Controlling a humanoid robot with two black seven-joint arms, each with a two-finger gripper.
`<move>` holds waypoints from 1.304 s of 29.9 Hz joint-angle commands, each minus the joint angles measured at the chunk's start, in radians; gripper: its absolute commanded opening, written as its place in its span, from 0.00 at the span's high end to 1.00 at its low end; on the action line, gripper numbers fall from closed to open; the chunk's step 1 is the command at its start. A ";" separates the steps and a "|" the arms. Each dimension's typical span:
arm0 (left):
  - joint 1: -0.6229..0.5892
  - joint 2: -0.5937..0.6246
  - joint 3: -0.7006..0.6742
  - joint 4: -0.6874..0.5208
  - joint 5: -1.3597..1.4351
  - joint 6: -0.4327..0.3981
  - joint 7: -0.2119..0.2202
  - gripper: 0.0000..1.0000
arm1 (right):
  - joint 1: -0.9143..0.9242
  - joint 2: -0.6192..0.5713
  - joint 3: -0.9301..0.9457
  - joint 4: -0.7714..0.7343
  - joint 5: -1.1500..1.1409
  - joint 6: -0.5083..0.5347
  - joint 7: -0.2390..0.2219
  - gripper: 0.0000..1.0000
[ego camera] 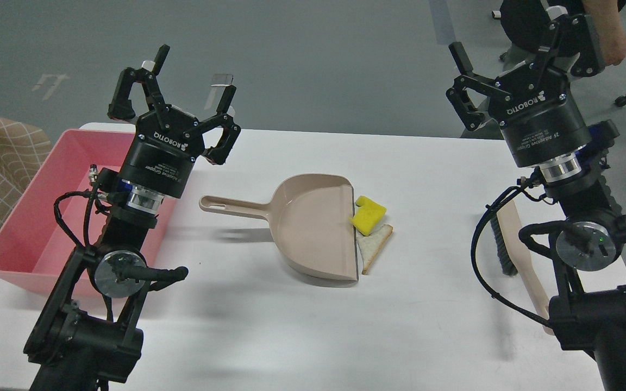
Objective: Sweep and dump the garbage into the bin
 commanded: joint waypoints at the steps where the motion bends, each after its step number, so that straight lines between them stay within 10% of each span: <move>1: 0.000 0.000 0.000 0.000 0.000 -0.002 -0.002 0.02 | -0.001 0.000 0.000 0.004 0.000 0.000 0.000 0.00; 39: 0.010 0.000 0.031 0.006 -0.002 -0.051 -0.003 0.02 | -0.027 0.000 -0.012 0.008 0.000 0.000 0.002 0.00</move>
